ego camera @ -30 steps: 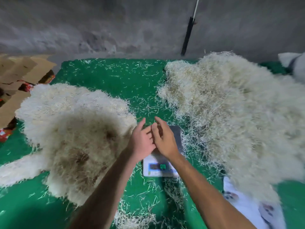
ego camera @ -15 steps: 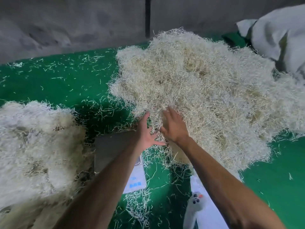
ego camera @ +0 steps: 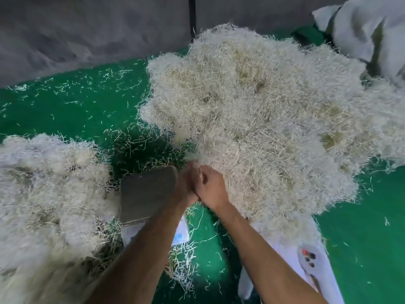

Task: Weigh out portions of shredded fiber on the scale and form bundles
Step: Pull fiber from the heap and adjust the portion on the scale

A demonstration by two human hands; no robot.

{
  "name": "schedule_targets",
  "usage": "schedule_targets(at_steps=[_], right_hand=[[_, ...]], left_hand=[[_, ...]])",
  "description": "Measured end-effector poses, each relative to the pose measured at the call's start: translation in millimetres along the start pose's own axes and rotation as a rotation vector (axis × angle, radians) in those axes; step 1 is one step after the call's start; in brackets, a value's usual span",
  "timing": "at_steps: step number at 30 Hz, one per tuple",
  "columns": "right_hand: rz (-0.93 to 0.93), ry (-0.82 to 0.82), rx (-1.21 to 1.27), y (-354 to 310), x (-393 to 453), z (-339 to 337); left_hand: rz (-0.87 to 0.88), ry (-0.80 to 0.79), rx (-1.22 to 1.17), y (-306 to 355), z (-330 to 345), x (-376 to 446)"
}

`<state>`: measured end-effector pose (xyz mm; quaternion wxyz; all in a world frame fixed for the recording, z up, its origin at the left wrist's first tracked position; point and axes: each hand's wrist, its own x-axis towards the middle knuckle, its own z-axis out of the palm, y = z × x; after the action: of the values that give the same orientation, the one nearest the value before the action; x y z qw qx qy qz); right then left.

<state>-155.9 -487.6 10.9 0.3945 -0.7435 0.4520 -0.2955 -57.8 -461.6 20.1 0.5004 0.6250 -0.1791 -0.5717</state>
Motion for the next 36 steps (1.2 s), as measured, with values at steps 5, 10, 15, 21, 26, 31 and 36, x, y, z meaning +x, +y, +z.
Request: schedule_targets(at_steps=[5,10,15,21,26,31,36], right_hand=[[-0.3,0.118,-0.031,-40,-6,-35],[-0.171,0.121,-0.382,-75,17,-50],[0.19,0.088,-0.252,-98,49,-68],[0.384,-0.082,-0.365,-92,66,-100],[0.379,-0.16,-0.473,-92,54,-111],[0.222,0.114,0.575,-177,61,-113],[0.072,0.229,0.549,-243,95,-136]], left_hand=[[0.115,0.234,0.336,117,-6,-13],[0.379,0.148,0.705,208,12,-63],[0.52,0.095,0.932,256,19,-100],[0.832,0.21,0.842,310,17,-128],[0.788,0.211,0.73,355,4,-144],[0.54,-0.015,0.476,337,22,-140],[0.527,0.004,0.554,305,16,-134]])
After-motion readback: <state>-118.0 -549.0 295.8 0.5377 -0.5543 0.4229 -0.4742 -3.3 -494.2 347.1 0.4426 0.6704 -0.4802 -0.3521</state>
